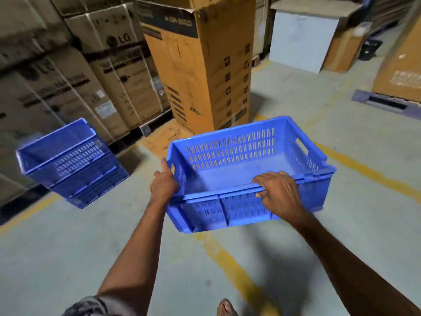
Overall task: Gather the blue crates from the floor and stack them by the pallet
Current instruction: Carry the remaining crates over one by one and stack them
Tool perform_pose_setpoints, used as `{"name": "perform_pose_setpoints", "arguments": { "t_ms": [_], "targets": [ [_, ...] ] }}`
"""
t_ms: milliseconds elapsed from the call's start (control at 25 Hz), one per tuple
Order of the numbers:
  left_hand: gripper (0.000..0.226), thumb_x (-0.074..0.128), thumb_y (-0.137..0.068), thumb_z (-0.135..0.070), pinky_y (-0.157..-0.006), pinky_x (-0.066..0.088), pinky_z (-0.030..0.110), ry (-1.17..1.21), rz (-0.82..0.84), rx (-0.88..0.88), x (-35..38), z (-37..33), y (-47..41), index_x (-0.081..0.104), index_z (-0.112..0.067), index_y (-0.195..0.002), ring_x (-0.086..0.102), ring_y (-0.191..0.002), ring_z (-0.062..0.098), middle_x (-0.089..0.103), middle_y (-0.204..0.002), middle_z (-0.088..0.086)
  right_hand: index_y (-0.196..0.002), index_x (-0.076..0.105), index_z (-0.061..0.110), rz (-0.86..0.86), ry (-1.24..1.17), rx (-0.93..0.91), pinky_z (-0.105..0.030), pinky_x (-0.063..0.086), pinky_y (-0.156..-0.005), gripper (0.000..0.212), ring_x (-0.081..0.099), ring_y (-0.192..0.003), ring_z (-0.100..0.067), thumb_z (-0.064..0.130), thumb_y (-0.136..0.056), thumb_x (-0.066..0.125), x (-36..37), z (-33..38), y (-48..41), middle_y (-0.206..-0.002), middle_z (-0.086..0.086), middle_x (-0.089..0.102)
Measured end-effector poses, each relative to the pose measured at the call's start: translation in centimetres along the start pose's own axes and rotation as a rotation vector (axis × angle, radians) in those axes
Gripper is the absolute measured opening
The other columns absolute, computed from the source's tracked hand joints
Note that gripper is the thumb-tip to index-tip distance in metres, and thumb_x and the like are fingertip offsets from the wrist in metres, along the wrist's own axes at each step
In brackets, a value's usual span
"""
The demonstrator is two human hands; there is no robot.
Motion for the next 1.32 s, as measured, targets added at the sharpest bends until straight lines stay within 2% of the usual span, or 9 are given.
{"name": "perform_pose_setpoints", "arguments": {
  "t_ms": [200,360,480,560,720,880,960,1120,1320],
  "targets": [
    [0.016,0.075,-0.083,-0.012,-0.067,0.053,0.038,0.684,0.118,-0.216,-2.6,9.9,-5.0,0.059,-0.009,-0.084,0.055,-0.064,0.023,0.057,-0.082,0.017,-0.095,0.070,0.026,-0.068,-0.012,-0.114,-0.037,0.037,-0.081,0.047,0.062,-0.089,-0.021,0.011,-0.053,0.088,0.7,5.3,-9.8,-0.086,0.009,0.071],
    [0.014,0.072,-0.089,-0.015,-0.059,0.045,0.030,0.848,-0.119,-0.267,-5.5,14.7,-7.4,0.059,-0.010,-0.087,0.055,-0.062,0.021,0.058,-0.071,0.006,-0.115,0.065,0.030,-0.261,-0.129,0.266,-0.044,0.025,-0.103,0.056,0.042,-0.131,-0.027,0.024,-0.062,0.080,3.1,6.6,-15.2,-0.142,0.006,0.050],
    [0.025,0.074,-0.083,-0.034,-0.073,0.055,0.041,0.878,-0.286,-0.401,-6.7,19.0,-10.2,0.059,-0.014,-0.085,0.062,-0.074,0.028,0.065,-0.080,0.010,-0.144,0.046,0.012,-0.294,-0.759,0.775,-0.043,0.025,-0.114,0.084,0.033,-0.142,-0.035,0.041,-0.070,0.070,9.7,7.0,-18.1,-0.157,-0.013,0.034],
    [0.033,0.072,-0.082,-0.042,-0.074,0.054,0.042,0.857,-0.364,-0.471,-8.3,20.9,-12.1,0.059,-0.012,-0.089,0.065,-0.079,0.032,0.067,-0.085,0.012,-0.150,0.036,0.005,-0.014,-1.090,0.892,-0.045,0.041,-0.109,0.091,0.042,-0.137,-0.038,0.057,-0.080,0.063,16.3,11.5,-23.6,-0.154,-0.018,0.039],
    [0.032,0.074,-0.085,-0.038,-0.064,0.048,0.034,0.920,-0.436,-0.549,-11.2,24.7,-16.0,0.065,-0.009,-0.094,0.060,-0.070,0.028,0.066,-0.080,0.009,-0.145,0.022,0.011,0.277,-1.221,1.090,-0.041,0.058,-0.051,0.108,0.061,-0.108,-0.043,0.062,-0.065,0.073,23.4,19.4,-33.8,-0.146,-0.017,0.040],
    [0.042,0.072,-0.073,-0.047,-0.070,0.057,0.042,0.995,-0.496,-0.621,-13.8,29.8,-19.2,0.068,-0.012,-0.097,0.068,-0.077,0.034,0.071,-0.084,0.010,-0.123,0.023,0.009,0.289,-1.073,1.107,-0.053,0.057,-0.081,0.072,0.058,-0.096,-0.045,0.041,-0.078,0.069,25.0,23.7,-41.3,-0.134,-0.022,0.048],
    [0.043,0.069,-0.070,-0.049,-0.073,0.060,0.046,1.036,-0.557,-0.674,-15.7,33.1,-20.2,0.068,-0.015,-0.097,0.069,-0.077,0.034,0.073,-0.086,0.009,-0.129,0.027,0.008,0.228,-0.929,0.981,-0.046,0.046,-0.092,0.080,0.055,-0.110,-0.044,0.057,-0.080,0.067,24.1,25.8,-43.7,-0.136,-0.016,0.044],
    [0.030,0.072,-0.076,-0.043,-0.075,0.059,0.045,0.991,-0.621,-0.729,-20.6,41.4,-23.0,0.065,-0.015,-0.084,0.065,-0.068,0.030,0.070,-0.078,0.008,-0.117,0.052,0.026,-0.135,-0.419,0.032,-0.047,0.030,-0.097,0.067,0.042,-0.124,-0.032,0.078,-0.075,0.057,20.7,34.5,-51.1,-0.135,-0.004,0.042],
    [0.043,0.071,-0.056,-0.056,-0.078,0.062,0.051,0.994,-0.644,-0.703,-25.7,54.2,-30.1,0.070,-0.021,-0.081,0.073,-0.077,0.031,0.073,-0.075,0.003,-0.139,0.051,0.021,0.137,-0.072,-0.102,-0.054,0.026,-0.112,0.069,0.023,-0.142,-0.035,0.063,-0.084,0.056,27.6,40.6,-66.1,-0.157,-0.012,0.026]
  ]
}}
Point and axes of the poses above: each hand's wrist, its own y-axis away from the middle knuckle, its own x-axis out of the palm, z = x × y, the point moved 10 cm from there along -y, towards the middle knuckle
